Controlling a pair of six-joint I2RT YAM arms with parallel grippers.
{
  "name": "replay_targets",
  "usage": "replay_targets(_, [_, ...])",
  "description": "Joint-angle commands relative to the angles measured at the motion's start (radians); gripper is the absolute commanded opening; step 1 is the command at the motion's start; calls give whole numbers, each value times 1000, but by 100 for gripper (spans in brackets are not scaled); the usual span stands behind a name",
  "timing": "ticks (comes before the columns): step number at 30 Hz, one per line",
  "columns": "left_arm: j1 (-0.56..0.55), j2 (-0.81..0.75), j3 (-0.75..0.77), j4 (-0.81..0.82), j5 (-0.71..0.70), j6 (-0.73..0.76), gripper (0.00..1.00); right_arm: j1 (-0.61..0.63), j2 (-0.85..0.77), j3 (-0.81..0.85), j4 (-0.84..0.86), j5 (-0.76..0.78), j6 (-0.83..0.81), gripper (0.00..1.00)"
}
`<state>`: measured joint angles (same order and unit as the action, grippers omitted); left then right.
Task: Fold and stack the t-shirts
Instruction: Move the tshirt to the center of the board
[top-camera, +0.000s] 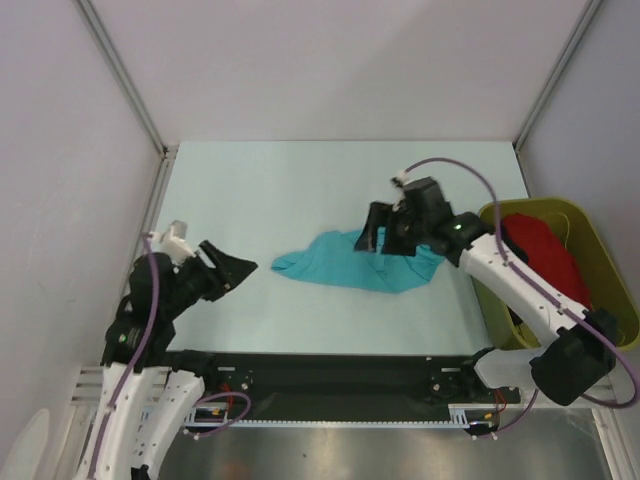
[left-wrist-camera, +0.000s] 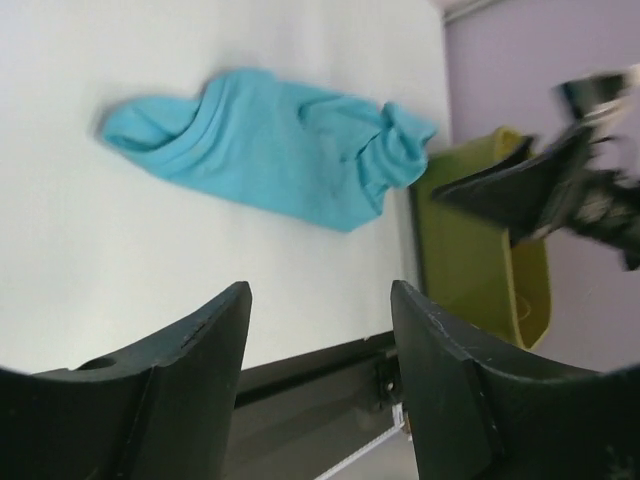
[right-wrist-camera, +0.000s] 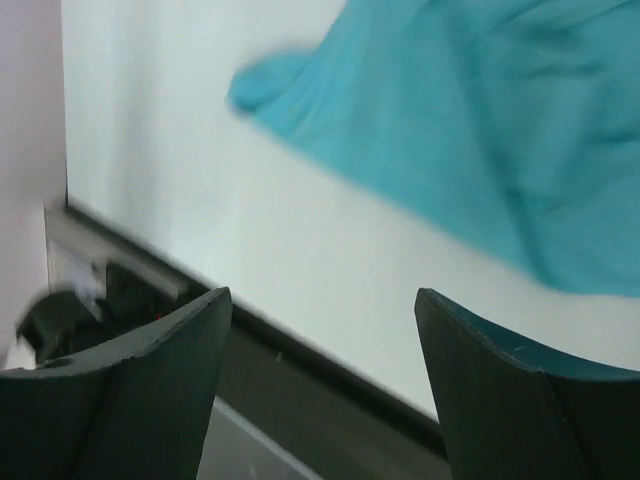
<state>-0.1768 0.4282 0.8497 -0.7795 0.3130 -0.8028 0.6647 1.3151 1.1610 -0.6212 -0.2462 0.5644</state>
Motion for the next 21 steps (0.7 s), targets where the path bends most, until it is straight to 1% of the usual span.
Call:
replay_targets(1, [-53,118,-75,196,78,10,64,-210,-25,28,-89,9,-95,81])
replay_targets(2, [-90,195,-67,245,16,13,65,-297,-16,16,-77,-29,-109,81])
replay_targets(3, [-196,254,-57,267,-35,33,66,-328,-2,6,-71,-45,-113,80])
replay_targets(4, [-251,314,-26,290,-79,51,70,-350,36,-6,-72,-54,-126,81])
replay_targets(5, [-298,454,-9,310,-112,63,71,-373,51,-6,-83,-54,-133,81])
replay_targets(6, [-347,527,9,351,-123,71,72,-407,76,-1,-112,-45,-139,82])
replay_targets(7, [-363,593,29,374,-126,71,73,-421,91,-1,-121,-48,-143,82])
replay_targets(8, [-380,671,82,387,-144,71,75,-430,113,-6,-123,-53,-146,82])
replay_targets(9, [-412,792,115,388,-202,89,81,-439,118,-15,-118,-67,-153,85])
replay_targets(11, [-429,901,199,390,-265,99,87,-439,119,-27,-106,-62,-162,85])
replay_targets(12, [-429,990,221,393,-285,77,87,-441,121,-30,-97,-58,-164,86])
replay_targets(13, [-429,1030,242,399,-340,70,87,-442,122,-37,-92,-59,-169,86])
replay_targets(14, [-429,1069,294,398,-356,60,88,-444,124,-41,-91,-62,-175,86])
replay_targets(15, [-429,1160,322,396,-365,44,88,-444,130,-41,-100,-50,-179,86])
replay_targets(16, [-432,1202,354,390,-373,39,88,-444,130,-43,-103,-42,-185,86])
replay_targets(17, [-434,1254,421,363,-386,28,87,-447,130,-44,-104,-36,-195,86])
replay_targets(18, [-434,1296,455,343,-391,-2,86,-448,124,-53,-100,-33,-198,86])
replay_targets(19, [-434,1384,495,314,-400,-16,85,-450,122,-57,-100,-37,-198,86])
replay_targets(20, [-434,1424,575,260,-438,-30,84,-451,122,-61,-95,-44,-198,86])
replay_targets(21, [-434,1460,610,247,-454,-41,79,-455,119,-67,-91,-60,-195,86])
